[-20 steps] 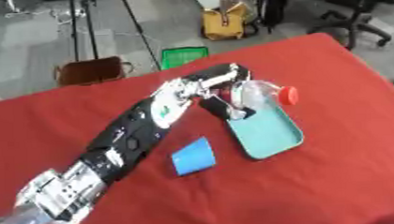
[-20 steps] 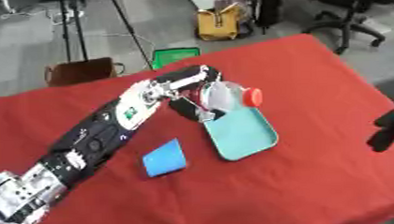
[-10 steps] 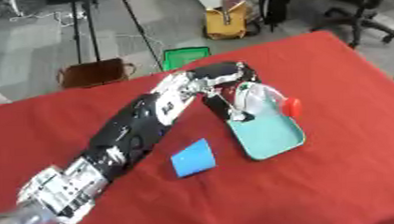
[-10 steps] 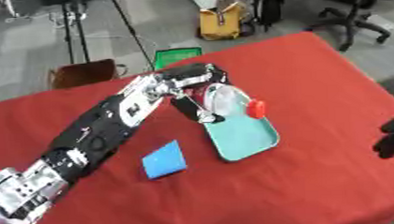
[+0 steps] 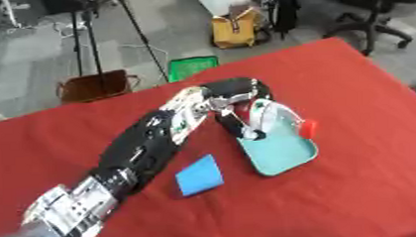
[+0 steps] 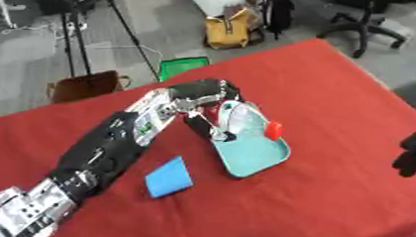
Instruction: Pick up objects on the table and place them in the box.
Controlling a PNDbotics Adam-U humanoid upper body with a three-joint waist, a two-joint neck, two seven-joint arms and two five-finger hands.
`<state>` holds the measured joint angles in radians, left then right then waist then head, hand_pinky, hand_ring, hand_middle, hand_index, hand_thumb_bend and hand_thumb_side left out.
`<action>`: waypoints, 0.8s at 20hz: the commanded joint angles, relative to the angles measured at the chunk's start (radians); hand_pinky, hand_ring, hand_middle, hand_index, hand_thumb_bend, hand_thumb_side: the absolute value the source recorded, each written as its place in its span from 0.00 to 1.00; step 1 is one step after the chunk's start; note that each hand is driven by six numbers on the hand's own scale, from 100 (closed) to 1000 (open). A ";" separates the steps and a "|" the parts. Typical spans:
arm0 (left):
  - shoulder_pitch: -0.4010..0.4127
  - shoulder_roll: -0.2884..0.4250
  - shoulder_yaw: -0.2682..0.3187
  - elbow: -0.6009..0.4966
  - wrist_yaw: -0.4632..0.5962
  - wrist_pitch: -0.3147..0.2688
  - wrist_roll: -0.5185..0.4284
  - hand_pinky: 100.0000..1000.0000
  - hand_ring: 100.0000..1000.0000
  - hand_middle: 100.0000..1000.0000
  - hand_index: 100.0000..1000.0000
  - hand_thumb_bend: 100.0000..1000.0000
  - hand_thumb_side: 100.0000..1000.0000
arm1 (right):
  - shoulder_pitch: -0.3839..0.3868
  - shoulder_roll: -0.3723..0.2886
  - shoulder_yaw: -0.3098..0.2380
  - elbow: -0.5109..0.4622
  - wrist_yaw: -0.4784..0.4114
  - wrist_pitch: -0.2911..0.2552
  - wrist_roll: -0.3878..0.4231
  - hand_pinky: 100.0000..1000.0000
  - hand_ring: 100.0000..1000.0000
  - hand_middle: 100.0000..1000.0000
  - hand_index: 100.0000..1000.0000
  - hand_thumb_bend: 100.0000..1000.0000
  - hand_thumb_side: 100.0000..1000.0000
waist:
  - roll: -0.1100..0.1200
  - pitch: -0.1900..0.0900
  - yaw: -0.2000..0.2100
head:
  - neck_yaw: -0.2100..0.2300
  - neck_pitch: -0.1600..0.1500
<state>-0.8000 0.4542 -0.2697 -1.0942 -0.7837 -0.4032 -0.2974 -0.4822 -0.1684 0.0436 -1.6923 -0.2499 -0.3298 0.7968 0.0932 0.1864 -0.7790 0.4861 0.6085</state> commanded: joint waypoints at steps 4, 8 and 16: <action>-0.006 -0.014 0.017 0.029 -0.101 -0.015 0.042 0.73 0.75 0.63 0.79 0.48 0.21 | -0.014 -0.005 -0.001 -0.028 -0.006 -0.105 0.110 0.56 0.50 0.65 0.74 0.08 0.43 | 0.001 -0.011 -0.001 | 0.006 -0.015; -0.002 -0.028 0.017 0.045 -0.165 -0.023 0.085 0.75 0.78 0.74 0.84 0.59 0.27 | -0.012 -0.004 -0.001 -0.030 -0.005 -0.103 0.110 0.56 0.50 0.65 0.74 0.08 0.43 | 0.002 -0.011 -0.001 | 0.005 -0.017; 0.013 -0.032 0.051 0.036 -0.270 -0.046 0.168 0.77 0.82 0.80 0.87 0.69 0.37 | -0.004 -0.005 -0.002 -0.026 -0.001 -0.105 0.110 0.56 0.50 0.65 0.74 0.08 0.43 | -0.006 -0.014 0.007 | 0.007 -0.018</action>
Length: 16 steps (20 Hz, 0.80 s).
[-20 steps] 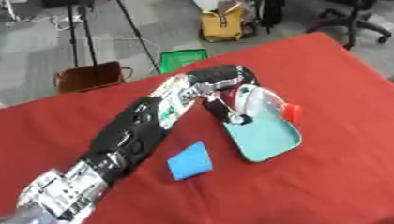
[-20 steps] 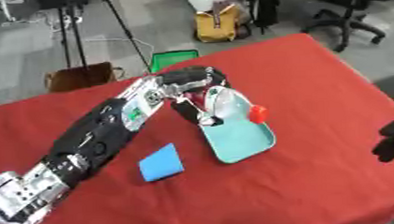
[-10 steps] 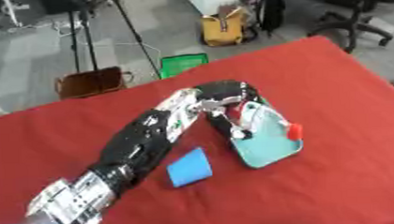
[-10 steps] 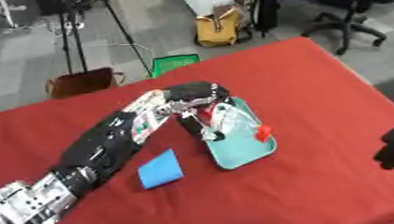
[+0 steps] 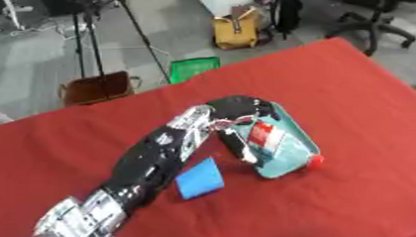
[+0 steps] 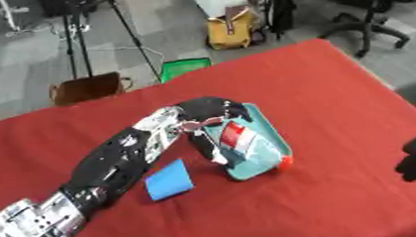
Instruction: Pick up objects on the table and place them in the box.
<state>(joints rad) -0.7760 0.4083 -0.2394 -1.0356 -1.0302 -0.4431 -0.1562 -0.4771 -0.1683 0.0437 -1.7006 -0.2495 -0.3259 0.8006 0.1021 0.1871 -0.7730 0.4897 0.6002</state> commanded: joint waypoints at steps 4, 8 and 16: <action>0.012 0.085 0.074 -0.182 0.145 0.026 0.092 0.72 0.83 0.79 0.86 0.71 0.27 | 0.008 -0.015 -0.015 -0.005 0.005 -0.115 0.106 0.56 0.50 0.65 0.74 0.08 0.43 | -0.032 -0.027 0.040 | -0.025 -0.010; 0.046 0.148 0.116 -0.376 0.356 0.093 0.101 0.71 0.84 0.80 0.86 0.73 0.20 | 0.018 -0.019 -0.020 0.007 0.009 -0.125 0.106 0.56 0.50 0.65 0.74 0.08 0.43 | -0.052 -0.033 0.072 | -0.055 -0.013; 0.291 0.259 0.170 -0.772 0.945 0.167 0.011 0.61 0.86 0.79 0.85 0.57 0.38 | 0.026 -0.050 -0.057 0.034 0.008 -0.150 0.106 0.57 0.50 0.65 0.74 0.08 0.43 | -0.087 -0.050 0.194 | -0.124 -0.001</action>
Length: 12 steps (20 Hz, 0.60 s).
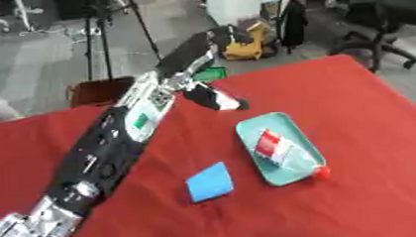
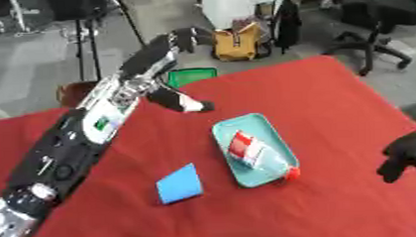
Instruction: Pick up objects on the table and place them in the box.
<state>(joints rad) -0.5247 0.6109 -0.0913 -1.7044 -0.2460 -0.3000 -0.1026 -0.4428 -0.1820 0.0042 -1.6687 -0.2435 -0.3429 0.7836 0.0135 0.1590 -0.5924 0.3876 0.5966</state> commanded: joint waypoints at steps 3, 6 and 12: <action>0.142 0.081 0.035 -0.156 0.261 0.068 -0.120 0.60 0.87 0.80 0.86 0.55 0.51 | 0.002 -0.055 -0.029 0.013 0.009 -0.141 0.123 0.56 0.50 0.65 0.74 0.08 0.43 | 0.004 -0.029 0.062 | -0.042 0.015; 0.205 0.090 0.028 -0.167 0.278 0.106 -0.186 0.60 0.87 0.79 0.85 0.53 0.60 | 0.009 -0.061 -0.032 0.019 0.015 -0.145 0.123 0.56 0.50 0.65 0.74 0.07 0.43 | 0.008 -0.032 0.090 | -0.046 0.027; 0.280 0.045 0.045 -0.197 0.322 0.150 -0.196 0.58 0.87 0.78 0.85 0.54 0.62 | 0.015 -0.066 -0.037 0.023 0.023 -0.146 0.123 0.56 0.50 0.65 0.74 0.07 0.43 | 0.010 -0.031 0.135 | -0.051 0.037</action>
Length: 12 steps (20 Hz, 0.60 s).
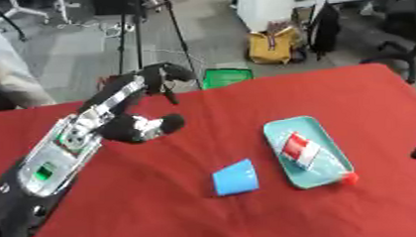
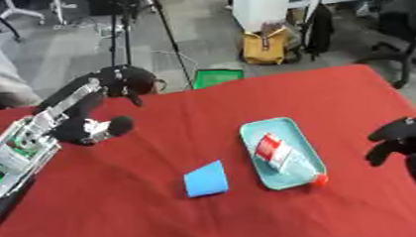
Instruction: Pick up objects on the table and place them in the box.
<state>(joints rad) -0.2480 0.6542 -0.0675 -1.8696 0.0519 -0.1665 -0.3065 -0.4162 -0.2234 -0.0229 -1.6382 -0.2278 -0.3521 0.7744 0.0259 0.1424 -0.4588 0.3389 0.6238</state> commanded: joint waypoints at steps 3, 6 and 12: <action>0.020 -0.011 0.027 -0.042 0.037 0.043 0.023 0.57 0.87 0.79 0.85 0.53 0.68 | -0.012 -0.025 -0.013 -0.008 0.008 -0.136 0.129 0.56 0.50 0.65 0.74 0.07 0.43 | -0.002 -0.015 0.013 | -0.001 0.013; 0.038 -0.019 0.030 -0.047 0.037 0.063 0.032 0.57 0.87 0.79 0.85 0.54 0.70 | -0.010 -0.027 -0.013 -0.009 0.009 -0.135 0.130 0.56 0.50 0.65 0.74 0.07 0.43 | 0.001 -0.017 0.018 | 0.003 0.014; 0.069 -0.037 0.032 -0.055 0.027 0.074 0.022 0.57 0.87 0.79 0.85 0.54 0.74 | -0.011 -0.034 -0.016 -0.009 0.010 -0.135 0.126 0.56 0.50 0.65 0.74 0.07 0.43 | 0.005 -0.018 0.026 | 0.001 0.017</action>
<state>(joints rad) -0.1734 0.6046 -0.0513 -1.9065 0.0810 -0.0957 -0.2823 -0.4133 -0.2320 -0.0311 -1.6380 -0.2217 -0.3541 0.7724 0.0325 0.1389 -0.4342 0.3395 0.6323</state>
